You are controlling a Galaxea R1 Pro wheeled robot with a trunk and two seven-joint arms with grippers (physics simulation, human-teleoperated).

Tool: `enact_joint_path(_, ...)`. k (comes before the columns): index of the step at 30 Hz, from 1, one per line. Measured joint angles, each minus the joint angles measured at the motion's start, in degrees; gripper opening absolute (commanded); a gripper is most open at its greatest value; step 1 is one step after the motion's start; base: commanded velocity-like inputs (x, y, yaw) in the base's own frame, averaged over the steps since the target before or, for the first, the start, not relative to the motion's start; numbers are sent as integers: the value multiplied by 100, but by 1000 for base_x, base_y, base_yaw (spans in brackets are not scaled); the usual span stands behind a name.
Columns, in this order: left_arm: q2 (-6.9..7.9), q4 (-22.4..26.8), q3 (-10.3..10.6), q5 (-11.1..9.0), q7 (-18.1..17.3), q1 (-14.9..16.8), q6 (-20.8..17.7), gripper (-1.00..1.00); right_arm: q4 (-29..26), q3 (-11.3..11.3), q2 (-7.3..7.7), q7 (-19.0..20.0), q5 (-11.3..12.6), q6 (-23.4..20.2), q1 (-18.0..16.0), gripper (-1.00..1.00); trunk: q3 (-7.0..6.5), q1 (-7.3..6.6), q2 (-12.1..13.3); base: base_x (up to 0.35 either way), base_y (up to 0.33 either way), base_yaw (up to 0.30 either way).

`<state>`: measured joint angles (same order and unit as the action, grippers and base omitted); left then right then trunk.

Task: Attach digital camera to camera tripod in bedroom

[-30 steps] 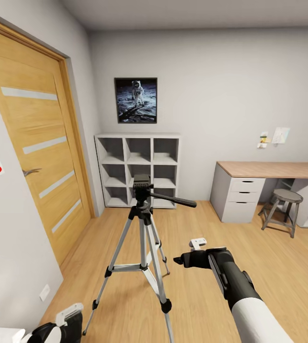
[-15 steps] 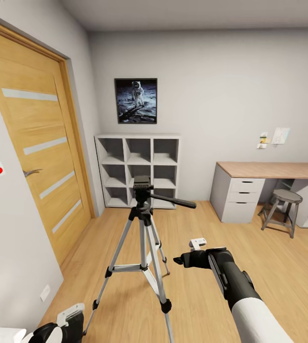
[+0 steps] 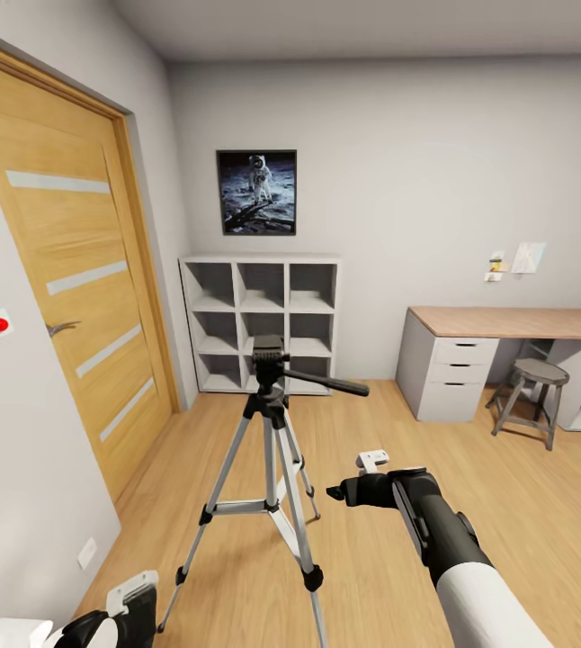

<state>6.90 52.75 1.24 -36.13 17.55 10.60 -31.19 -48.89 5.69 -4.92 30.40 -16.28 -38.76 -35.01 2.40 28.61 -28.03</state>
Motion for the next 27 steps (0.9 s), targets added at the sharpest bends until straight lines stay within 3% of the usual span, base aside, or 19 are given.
enact_joint_path(13,0,-28,-4,-5,-8,3,14,-100,-1,-1,40,2,-8,-2,-3,100,-223,-285,514,0,0,0)
enact_joint_path(27,9,-28,-4,-7,-8,3,15,-100,117,-2,11,1,0,4,-3,100,-224,-285,516,0,0,0)
